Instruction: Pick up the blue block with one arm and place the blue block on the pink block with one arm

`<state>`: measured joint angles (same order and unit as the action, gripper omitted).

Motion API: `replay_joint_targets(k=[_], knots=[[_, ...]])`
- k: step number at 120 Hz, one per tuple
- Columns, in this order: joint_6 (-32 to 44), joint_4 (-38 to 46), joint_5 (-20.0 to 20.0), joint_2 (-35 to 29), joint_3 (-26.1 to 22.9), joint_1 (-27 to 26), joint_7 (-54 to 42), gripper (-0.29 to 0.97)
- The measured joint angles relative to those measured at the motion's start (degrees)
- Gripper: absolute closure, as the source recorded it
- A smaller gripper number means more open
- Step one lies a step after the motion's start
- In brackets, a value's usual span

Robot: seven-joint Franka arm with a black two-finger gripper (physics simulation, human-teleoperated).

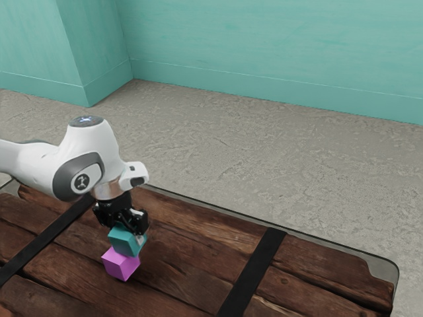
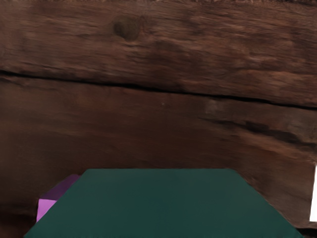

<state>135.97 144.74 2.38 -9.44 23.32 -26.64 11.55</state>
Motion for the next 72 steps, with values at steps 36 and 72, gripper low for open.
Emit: replay_joint_targets(k=[36, 72], knots=[[-0.60, 2.08, -0.72, -7.10, 17.52, -11.96, -7.95, 0.30], [-0.35, 3.41, -0.75, -7.63, 23.51, -13.32, -13.11, 0.30]])
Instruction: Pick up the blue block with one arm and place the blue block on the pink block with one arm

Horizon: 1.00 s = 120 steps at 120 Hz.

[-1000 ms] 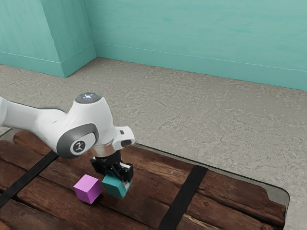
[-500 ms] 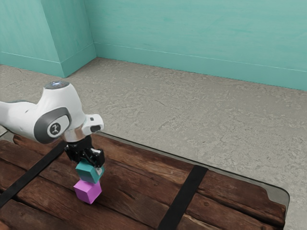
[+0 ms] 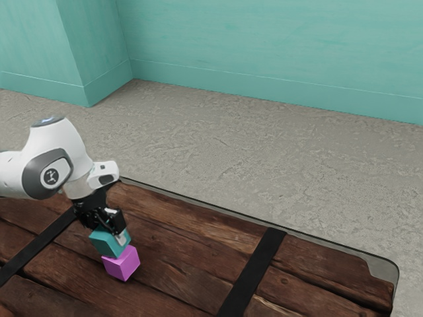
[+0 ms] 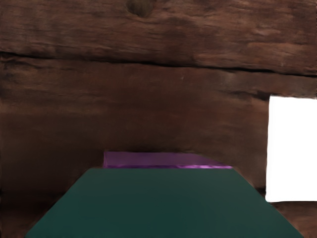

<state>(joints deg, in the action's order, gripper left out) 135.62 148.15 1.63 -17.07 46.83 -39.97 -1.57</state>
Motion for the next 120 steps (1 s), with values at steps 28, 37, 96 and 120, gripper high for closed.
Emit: replay_joint_targets(k=[28, 37, 96, 120], knots=[[0.21, 0.44, -0.05, -0.47, 0.36, -1.14, -2.57, 0.30], [0.26, 0.43, -0.05, -0.56, 0.37, -1.22, -3.21, 0.30], [-0.62, 0.11, -0.31, -3.84, 0.79, -1.96, -6.62, 0.04], [-2.53, -2.74, 0.22, -6.60, 0.13, -2.02, -7.51, 0.02]])
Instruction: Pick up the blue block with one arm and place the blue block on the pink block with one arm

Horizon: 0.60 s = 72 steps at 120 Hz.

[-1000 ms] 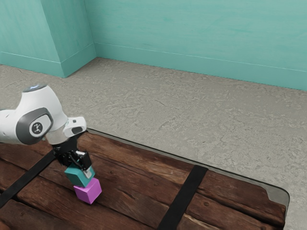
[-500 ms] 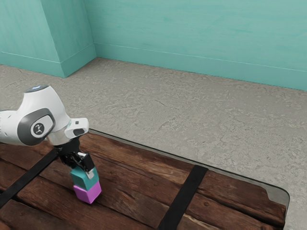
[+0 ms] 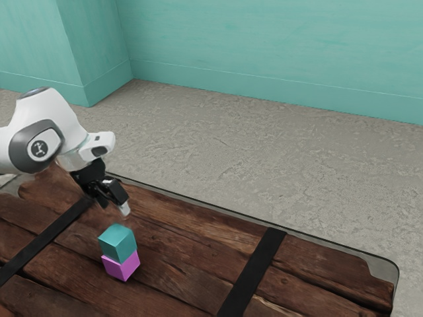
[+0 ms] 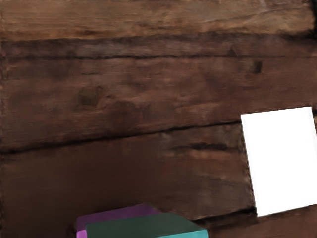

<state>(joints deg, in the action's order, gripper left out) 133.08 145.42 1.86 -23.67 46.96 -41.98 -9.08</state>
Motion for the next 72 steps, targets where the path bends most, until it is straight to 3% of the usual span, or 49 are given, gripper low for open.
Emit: replay_joint_targets(k=[14, 36, 56, 72], knots=[[-5.26, -9.95, 0.80, 2.45, -0.79, -0.15, -0.34, 0.01], [-21.10, -39.08, 3.27, 15.42, -9.98, 0.83, 0.11, 0.00], [-34.65, -56.16, 4.14, 20.53, -32.81, 23.66, 2.54, 0.00], [-42.43, -58.52, 4.36, 21.15, -37.24, 27.98, 4.73, 0.00]])
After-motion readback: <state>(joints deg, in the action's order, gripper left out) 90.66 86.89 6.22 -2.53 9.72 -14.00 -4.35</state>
